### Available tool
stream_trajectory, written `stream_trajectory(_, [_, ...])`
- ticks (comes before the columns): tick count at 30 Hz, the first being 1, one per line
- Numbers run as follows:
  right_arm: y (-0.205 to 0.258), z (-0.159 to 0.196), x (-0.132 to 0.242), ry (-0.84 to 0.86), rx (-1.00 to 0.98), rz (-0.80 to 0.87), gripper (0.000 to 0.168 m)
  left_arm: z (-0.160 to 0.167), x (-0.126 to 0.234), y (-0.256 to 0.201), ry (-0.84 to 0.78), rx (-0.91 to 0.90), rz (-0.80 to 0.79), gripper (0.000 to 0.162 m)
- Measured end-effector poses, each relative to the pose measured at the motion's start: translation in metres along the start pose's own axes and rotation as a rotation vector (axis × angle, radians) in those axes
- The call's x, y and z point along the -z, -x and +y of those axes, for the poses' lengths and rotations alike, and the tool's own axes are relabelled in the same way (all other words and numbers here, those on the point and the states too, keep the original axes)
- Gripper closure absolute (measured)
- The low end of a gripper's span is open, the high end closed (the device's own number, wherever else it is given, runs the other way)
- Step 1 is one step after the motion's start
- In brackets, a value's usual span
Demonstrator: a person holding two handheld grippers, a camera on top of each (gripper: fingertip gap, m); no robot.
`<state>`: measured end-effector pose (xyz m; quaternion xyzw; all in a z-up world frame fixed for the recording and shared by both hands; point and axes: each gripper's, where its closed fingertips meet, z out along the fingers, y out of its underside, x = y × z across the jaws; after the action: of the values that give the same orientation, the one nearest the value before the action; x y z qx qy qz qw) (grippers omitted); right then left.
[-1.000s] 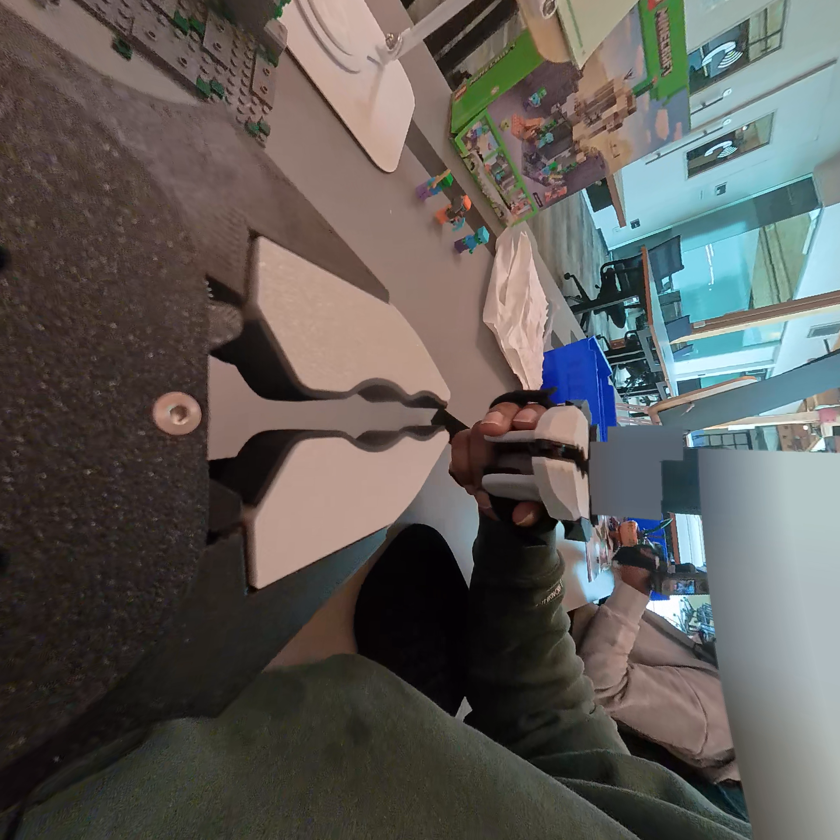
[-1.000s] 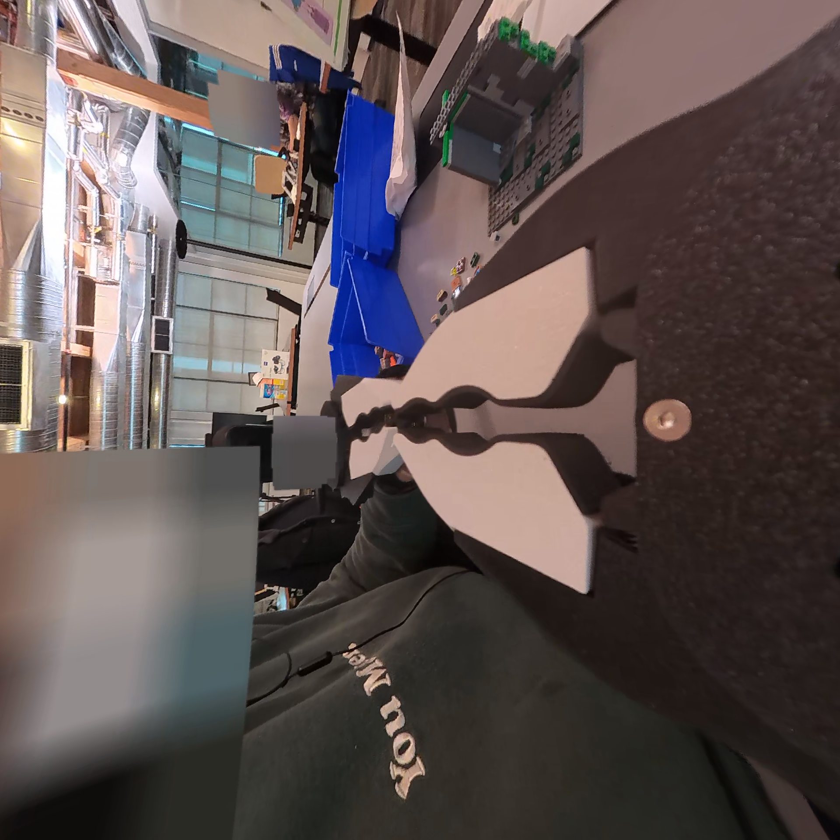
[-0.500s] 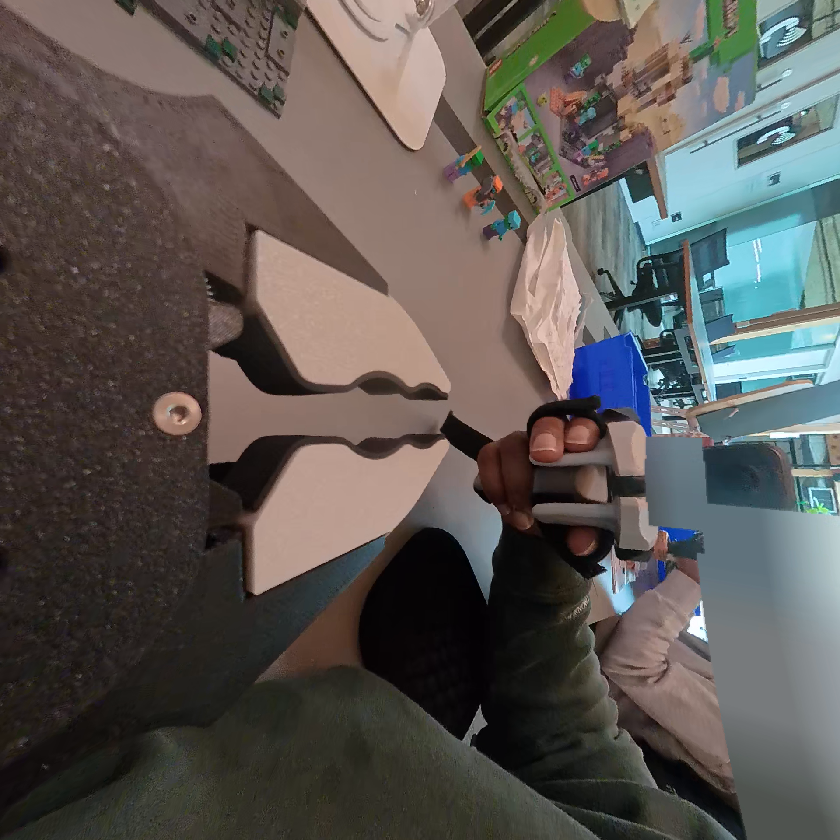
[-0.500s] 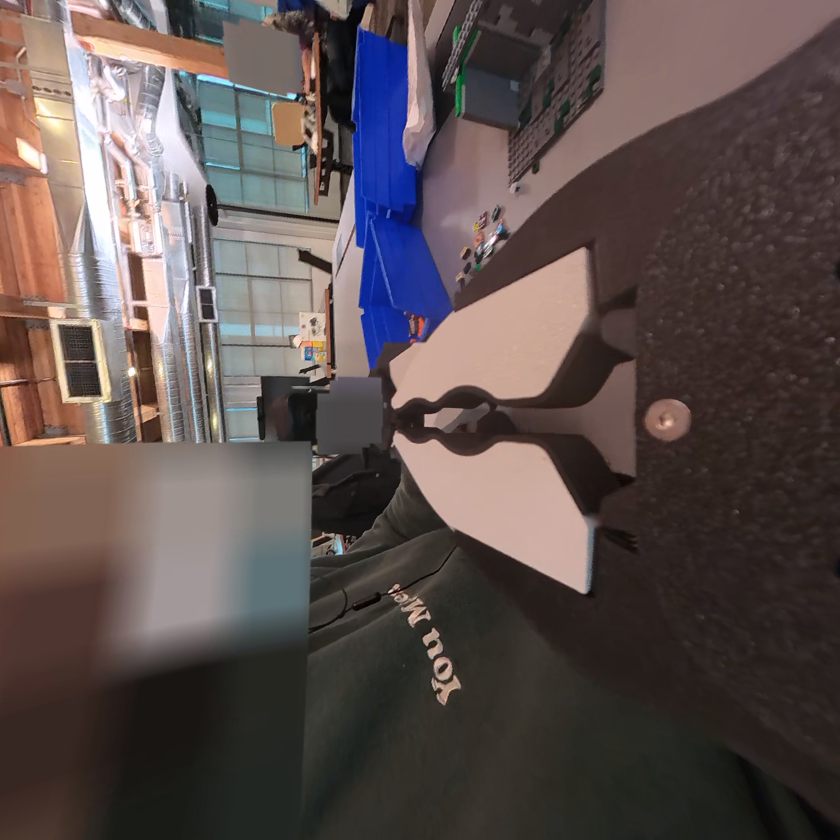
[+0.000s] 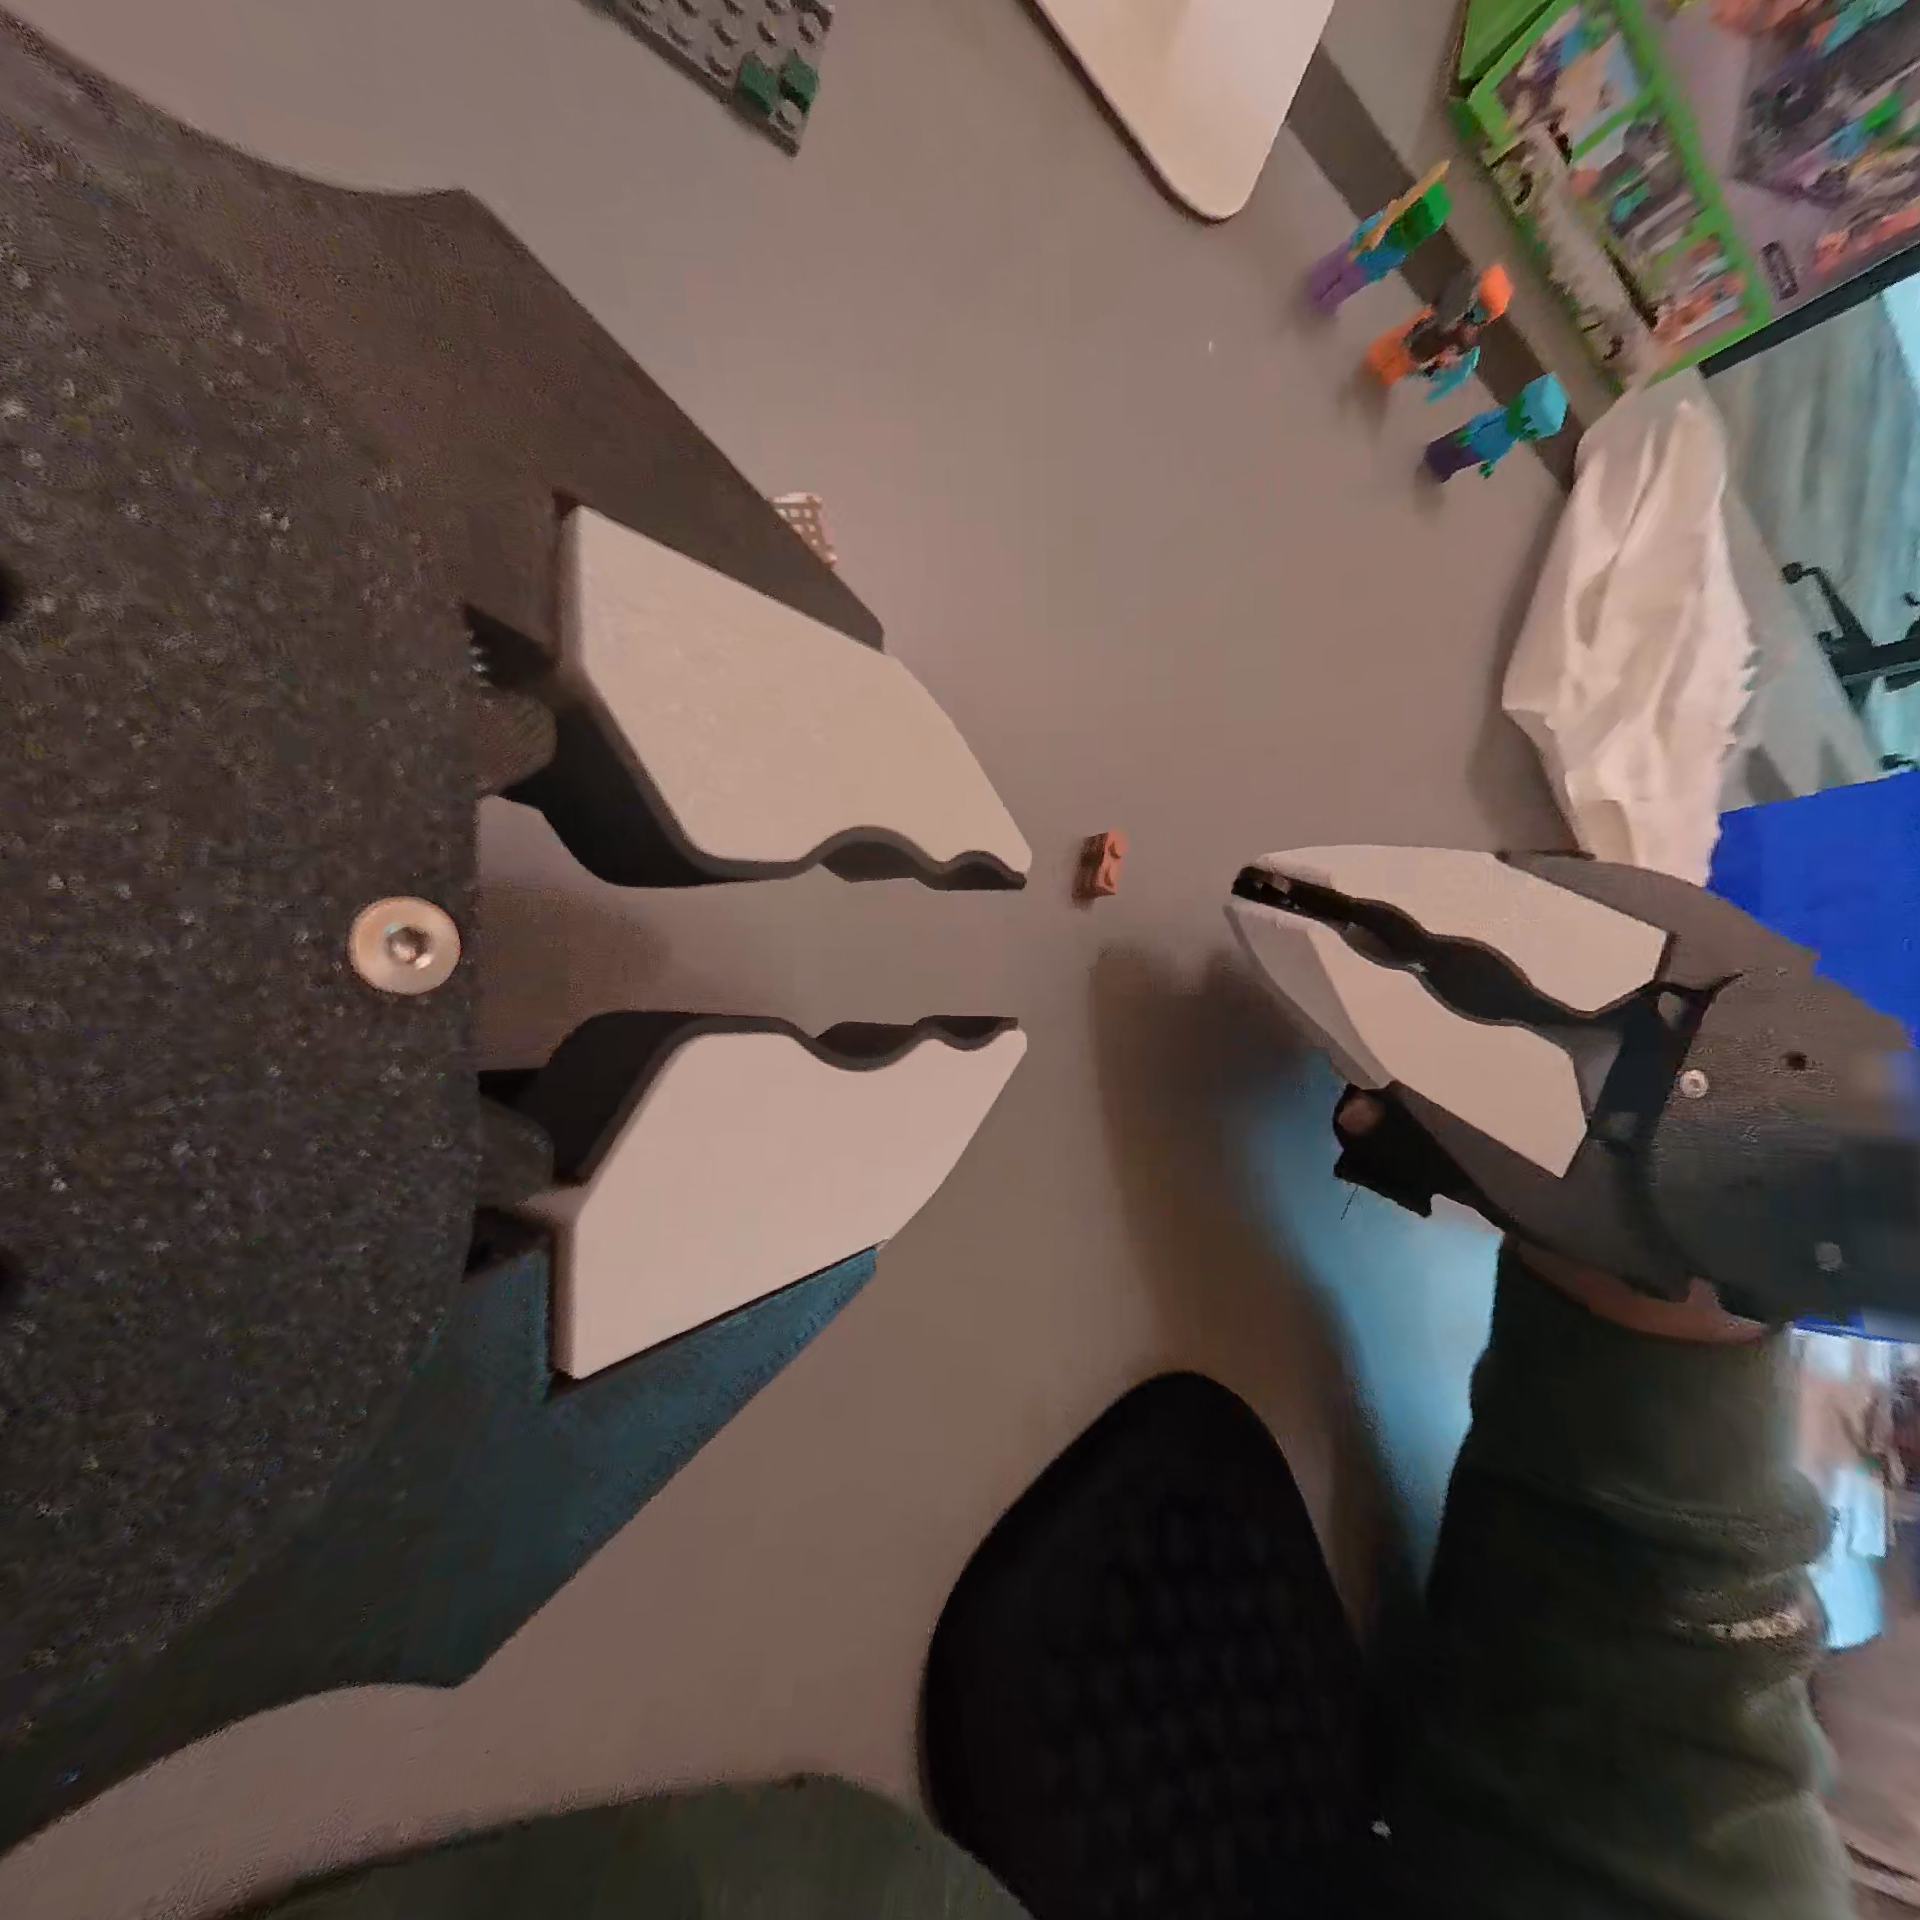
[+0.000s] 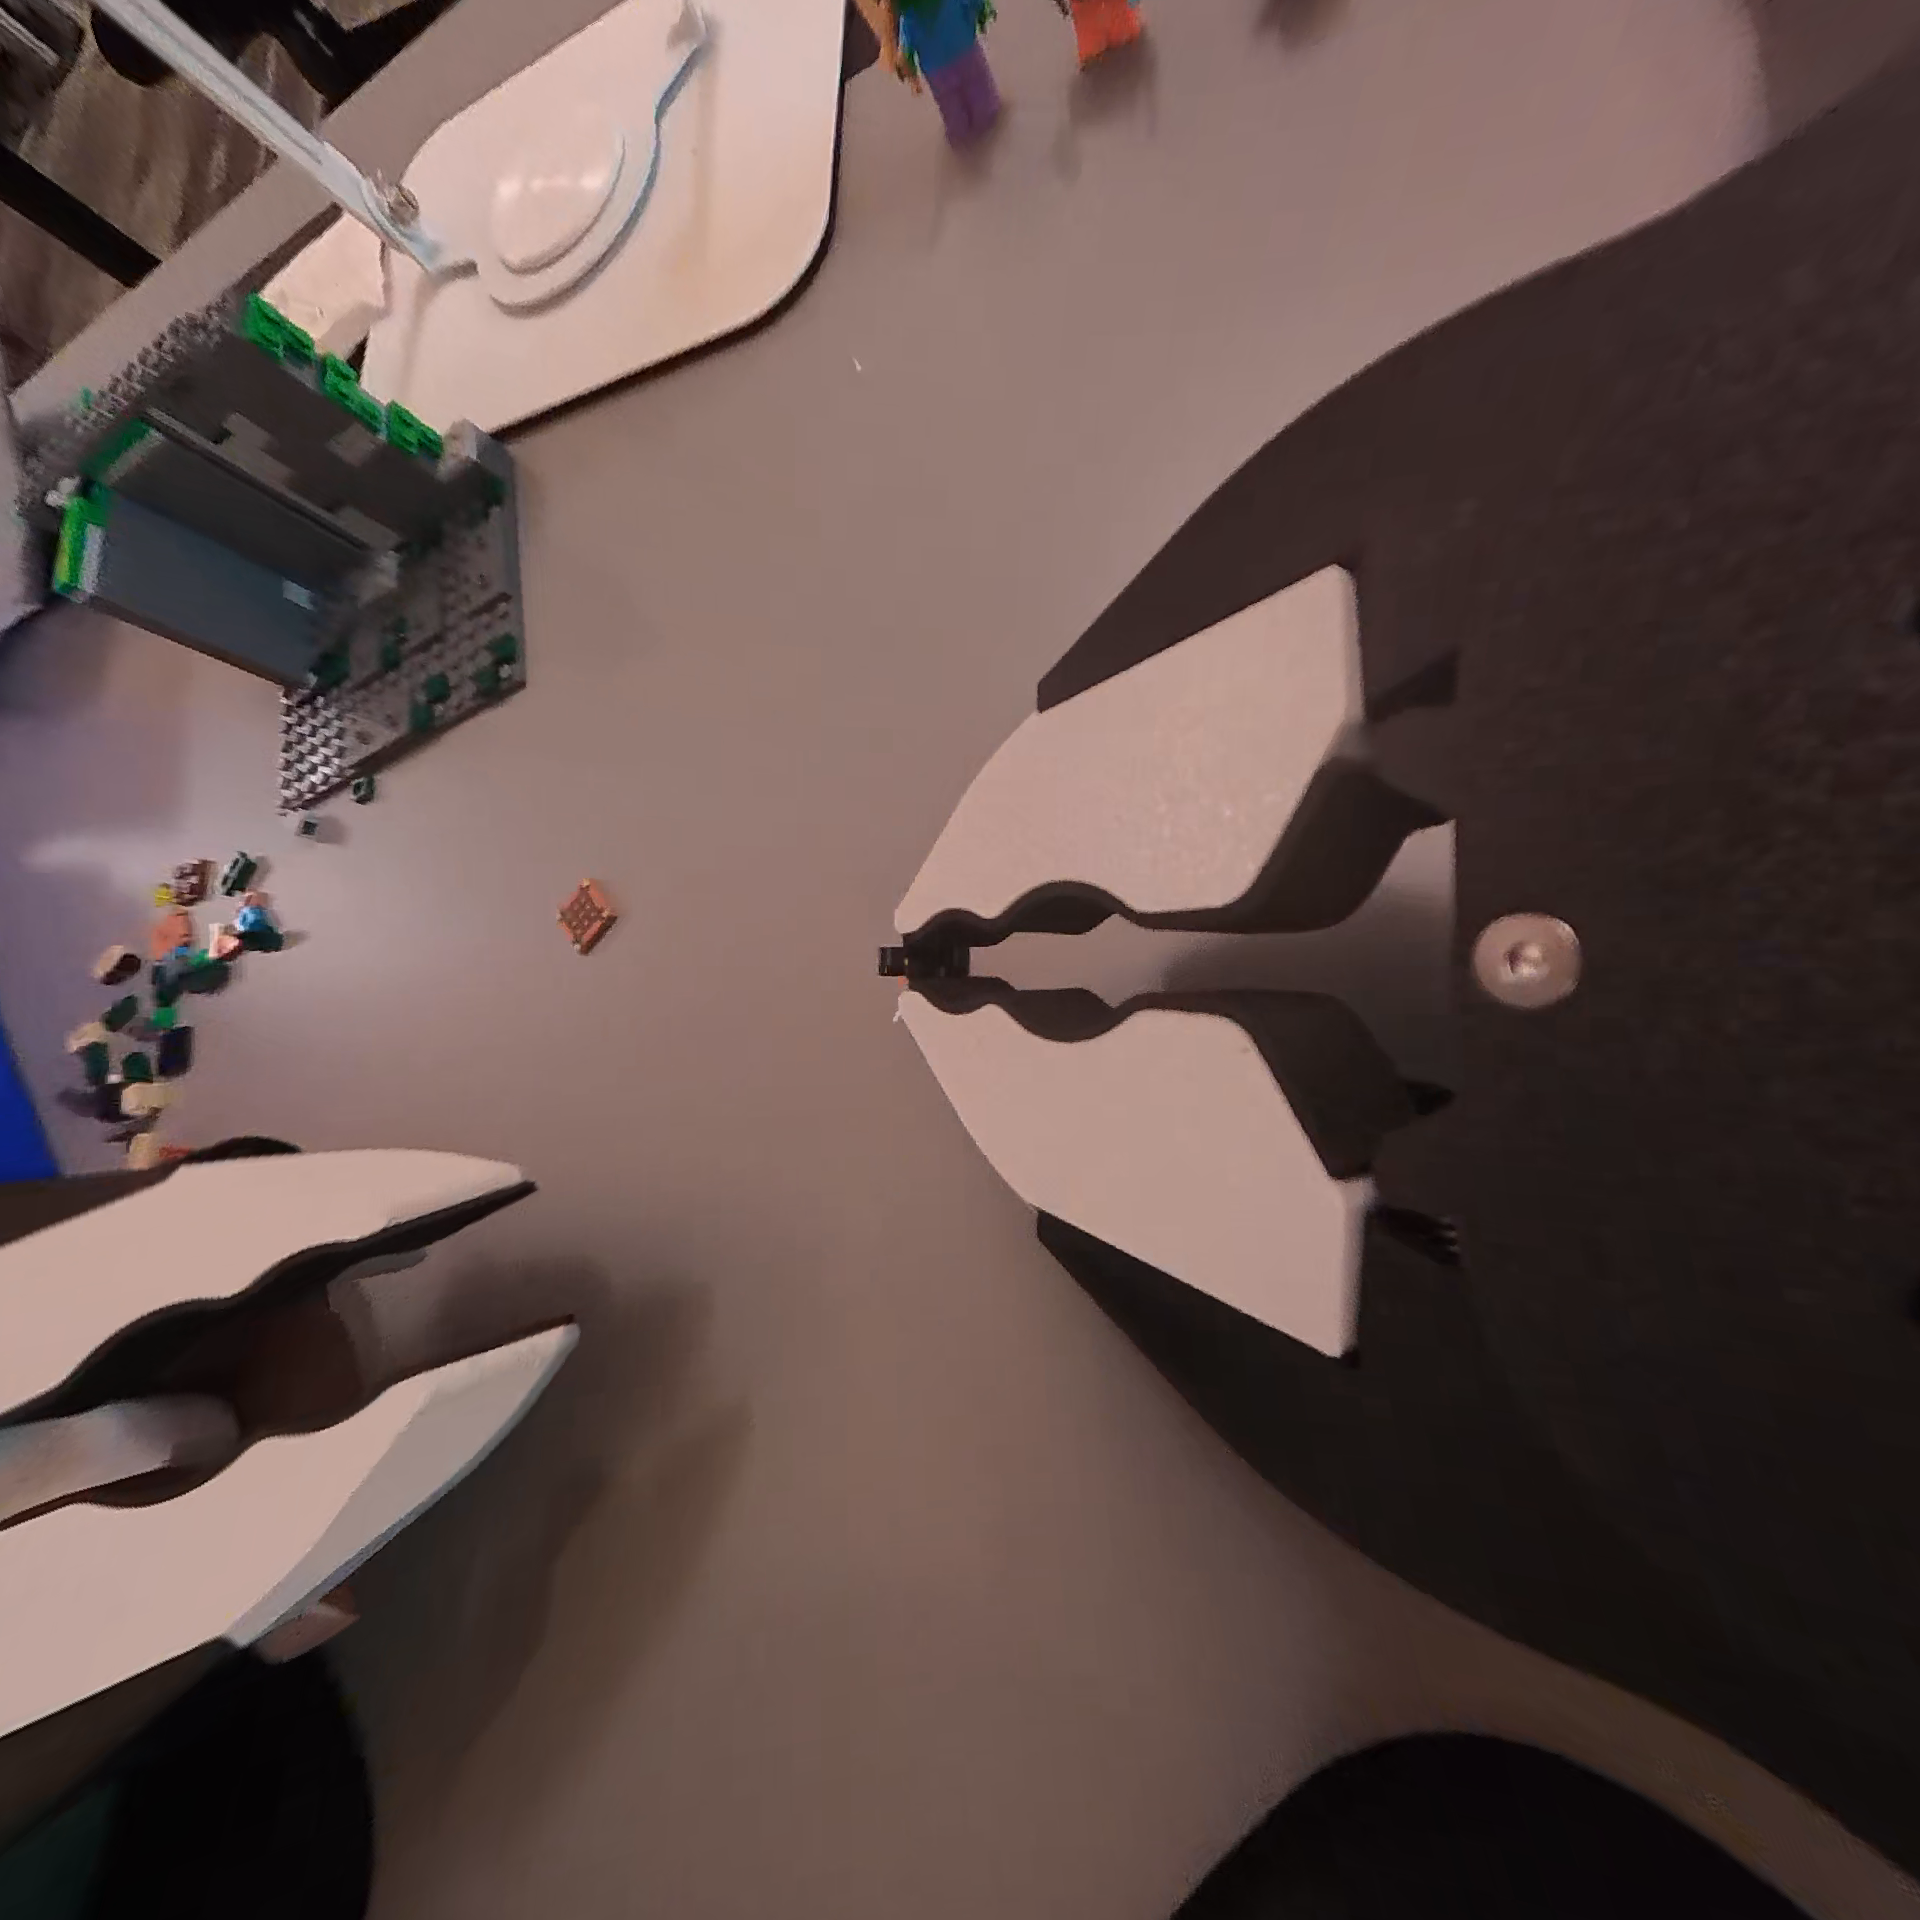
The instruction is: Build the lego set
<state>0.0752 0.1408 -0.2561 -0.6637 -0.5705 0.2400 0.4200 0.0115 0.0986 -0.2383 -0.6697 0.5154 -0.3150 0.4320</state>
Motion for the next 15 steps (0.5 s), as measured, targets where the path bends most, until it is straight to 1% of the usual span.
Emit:
stream_trajectory(3, [-0.007,0.005,-0.005,0.014,0.004,0.008,0.164,0.008,-0.022,0.008,0.092,-0.025,0.018,0.136])
stream_trajectory(7, [-0.010,0.006,-0.002,-0.036,-0.034,0.000,0.164,0.019,-0.054,0.020,0.208,-0.068,0.049,0.133])
stream_trajectory(12, [-0.005,0.010,0.004,-0.056,-0.059,-0.021,0.164,0.020,-0.084,0.023,0.278,-0.083,0.117,0.131])
stream_trajectory(14, [-0.005,0.010,0.006,-0.064,-0.080,-0.034,0.164,0.019,-0.090,0.023,0.289,-0.114,0.121,0.135])
stream_trajectory(15, [-0.005,0.010,0.006,-0.068,-0.096,-0.040,0.164,0.019,-0.091,0.025,0.292,-0.131,0.107,0.142])
